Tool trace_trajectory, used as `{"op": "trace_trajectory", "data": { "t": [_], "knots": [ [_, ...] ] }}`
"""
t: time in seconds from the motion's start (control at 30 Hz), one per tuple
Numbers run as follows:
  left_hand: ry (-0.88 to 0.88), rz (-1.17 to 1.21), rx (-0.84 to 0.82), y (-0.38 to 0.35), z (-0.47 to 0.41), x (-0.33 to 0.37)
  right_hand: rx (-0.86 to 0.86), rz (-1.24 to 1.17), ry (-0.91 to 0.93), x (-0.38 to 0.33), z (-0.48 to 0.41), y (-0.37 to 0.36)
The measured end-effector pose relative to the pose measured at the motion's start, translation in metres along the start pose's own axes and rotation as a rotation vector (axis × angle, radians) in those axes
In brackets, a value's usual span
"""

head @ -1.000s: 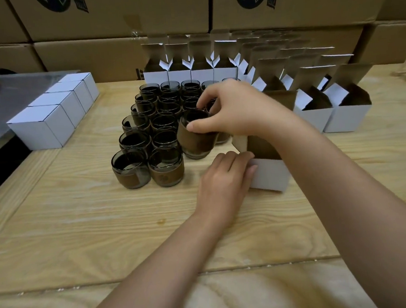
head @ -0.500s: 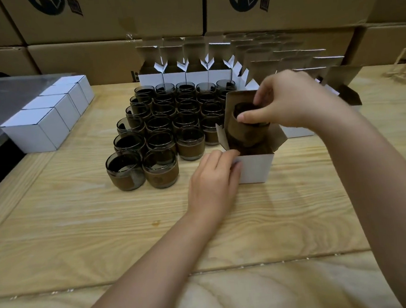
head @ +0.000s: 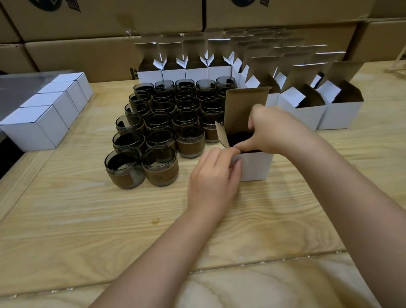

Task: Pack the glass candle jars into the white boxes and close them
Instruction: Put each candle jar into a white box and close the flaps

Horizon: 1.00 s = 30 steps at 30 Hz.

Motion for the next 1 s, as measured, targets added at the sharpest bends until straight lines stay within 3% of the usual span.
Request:
{"op": "trace_trajectory", "data": {
  "t": [0.13, 0.23, 0.4, 0.47, 0.57, 0.8, 1.0],
  "knots": [
    [0.002, 0.028, 0.014, 0.002, 0.000, 0.001, -0.028, 0.009, -0.010, 0.001, -0.002, -0.002],
    [0.032, 0.076, -0.006, 0.003, 0.000, -0.001, 0.033, -0.155, 0.028, 0.006, 0.001, 0.006],
    [0.187, 0.170, -0.034, -0.002, 0.001, -0.020, 0.695, -0.954, 0.160, 0.056, 0.038, 0.049],
    [0.247, 0.188, -0.064, -0.006, 0.003, -0.026, 0.803, -1.211, 0.059, 0.089, 0.046, 0.030],
    [0.281, 0.241, -0.113, -0.013, 0.004, -0.031, 0.676, -1.379, -0.084, 0.107, 0.037, -0.010],
    [0.204, 0.339, -0.182, -0.021, 0.002, -0.023, 0.160, -1.532, -0.119, 0.072, 0.013, -0.063],
    [0.172, 0.301, -0.196, -0.023, 0.001, -0.021, 0.083, -1.605, -0.080, 0.064, 0.011, -0.064]
  ]
}}
Point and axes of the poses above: each hand's wrist, its own z-axis away from the middle knuckle, its own y-axis out of the back of the hand, x = y × z, the point moved 10 cm from there along -z, towards the middle knuckle, and after that the axes turned 13 degrees about -z, right-handed, at the moved point
